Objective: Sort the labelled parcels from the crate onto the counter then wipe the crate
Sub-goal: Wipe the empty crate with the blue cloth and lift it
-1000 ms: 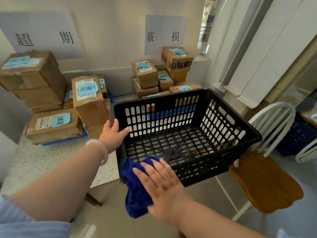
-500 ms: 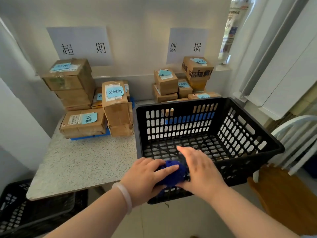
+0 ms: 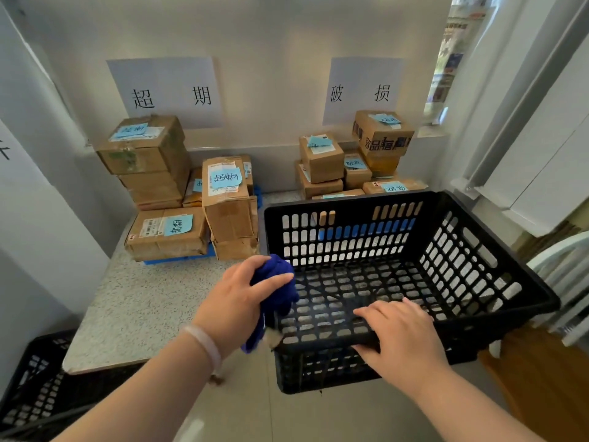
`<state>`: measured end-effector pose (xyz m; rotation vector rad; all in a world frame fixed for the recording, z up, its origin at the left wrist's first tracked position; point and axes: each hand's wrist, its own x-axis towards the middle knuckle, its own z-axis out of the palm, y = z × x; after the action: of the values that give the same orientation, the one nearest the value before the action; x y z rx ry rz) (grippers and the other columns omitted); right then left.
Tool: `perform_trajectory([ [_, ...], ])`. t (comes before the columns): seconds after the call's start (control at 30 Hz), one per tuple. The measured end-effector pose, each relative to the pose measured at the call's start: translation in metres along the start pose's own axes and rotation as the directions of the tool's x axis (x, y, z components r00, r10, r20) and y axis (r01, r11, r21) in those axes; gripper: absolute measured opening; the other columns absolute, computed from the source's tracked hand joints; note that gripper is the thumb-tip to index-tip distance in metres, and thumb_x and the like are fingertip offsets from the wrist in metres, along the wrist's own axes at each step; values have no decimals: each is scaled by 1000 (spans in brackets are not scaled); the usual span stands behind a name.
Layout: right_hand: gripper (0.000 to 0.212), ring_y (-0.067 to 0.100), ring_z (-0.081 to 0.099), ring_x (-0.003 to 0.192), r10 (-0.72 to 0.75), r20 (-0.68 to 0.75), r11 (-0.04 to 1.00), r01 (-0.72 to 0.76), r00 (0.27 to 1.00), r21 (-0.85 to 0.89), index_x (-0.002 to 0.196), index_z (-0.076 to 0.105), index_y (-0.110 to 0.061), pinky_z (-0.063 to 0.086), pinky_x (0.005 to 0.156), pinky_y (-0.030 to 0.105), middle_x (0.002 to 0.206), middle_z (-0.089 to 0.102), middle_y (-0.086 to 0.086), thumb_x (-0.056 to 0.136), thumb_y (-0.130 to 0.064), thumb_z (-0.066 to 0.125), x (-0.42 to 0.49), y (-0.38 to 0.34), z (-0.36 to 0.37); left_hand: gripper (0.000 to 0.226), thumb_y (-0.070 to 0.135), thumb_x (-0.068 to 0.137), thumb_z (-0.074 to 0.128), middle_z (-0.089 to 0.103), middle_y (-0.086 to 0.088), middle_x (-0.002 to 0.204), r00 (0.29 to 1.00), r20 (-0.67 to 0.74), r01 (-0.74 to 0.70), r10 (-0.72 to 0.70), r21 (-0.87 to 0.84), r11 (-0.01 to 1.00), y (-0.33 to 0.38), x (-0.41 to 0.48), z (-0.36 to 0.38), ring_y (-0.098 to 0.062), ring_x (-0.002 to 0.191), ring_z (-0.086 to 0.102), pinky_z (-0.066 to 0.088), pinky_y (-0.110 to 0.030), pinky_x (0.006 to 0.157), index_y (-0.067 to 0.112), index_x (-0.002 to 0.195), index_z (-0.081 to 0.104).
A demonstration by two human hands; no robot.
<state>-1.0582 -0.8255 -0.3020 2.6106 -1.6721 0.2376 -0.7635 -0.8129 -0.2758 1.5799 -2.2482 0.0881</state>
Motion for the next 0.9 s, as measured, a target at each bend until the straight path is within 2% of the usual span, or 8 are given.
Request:
perform_trajectory([
  [0.17,53,8,64,97,17,34,1000,-18,999,9,111,69,-37,51,98,43,102,66,-20,63,-59,75,-3,1,2,39,30,79,54,57,14,130,968,107,-216,225,-94,972,19,-24,3,-13,122,50,36,-38,109,43,113,66],
  [0.27,48,4,64,95,-3,39,1000,3,999,18,105,71,-38,53,93,40,98,66,-22,62,-59,76,-6,4,4,33,29,83,58,56,15,132,950,118,-275,288,-114,954,7,-27,14,-14,123,50,32,-37,110,43,112,65],
  [0.33,31,2,60,84,-27,-8,998,27,1000,55,90,69,-39,52,87,34,87,63,-23,65,-55,75,-2,5,3,33,29,86,56,53,13,136,951,105,-282,290,-91,955,-8,-14,19,-15,125,47,32,-36,110,42,116,62],
  [0.37,23,0,54,76,-37,-30,997,39,999,70,80,64,-39,49,81,29,78,58,-23,65,-53,74,2,6,2,33,30,87,54,51,12,137,958,110,-259,266,-81,963,-15,-6,21,-15,127,45,31,-35,110,41,117,61],
  [0.47,32,-2,37,63,-39,-34,996,41,999,78,63,47,-38,36,64,21,63,42,-23,62,-52,77,8,4,-5,36,29,91,47,44,11,144,978,152,-129,145,-105,986,-35,25,26,-15,135,35,24,-36,114,41,123,57],
  [0.6,33,-4,44,59,-77,-30,995,79,997,66,59,53,-37,35,62,17,60,46,-23,54,-54,81,11,7,-7,38,22,96,51,35,8,151,984,179,15,4,-103,995,-61,73,36,-19,141,25,12,-34,119,38,130,56],
  [0.77,31,-1,52,62,-120,-29,988,122,992,95,61,56,-37,49,62,21,63,50,-22,53,-61,72,16,11,1,36,23,100,48,28,8,154,955,238,210,-175,-133,969,-85,125,46,-21,142,20,11,-37,119,39,131,55],
  [0.9,33,0,52,61,-142,-39,987,145,989,64,62,56,-37,48,62,22,65,50,-22,51,-63,73,17,10,-1,29,21,99,50,37,7,147,948,229,259,-220,-157,953,-82,138,47,-22,137,25,16,-40,117,36,122,62],
])
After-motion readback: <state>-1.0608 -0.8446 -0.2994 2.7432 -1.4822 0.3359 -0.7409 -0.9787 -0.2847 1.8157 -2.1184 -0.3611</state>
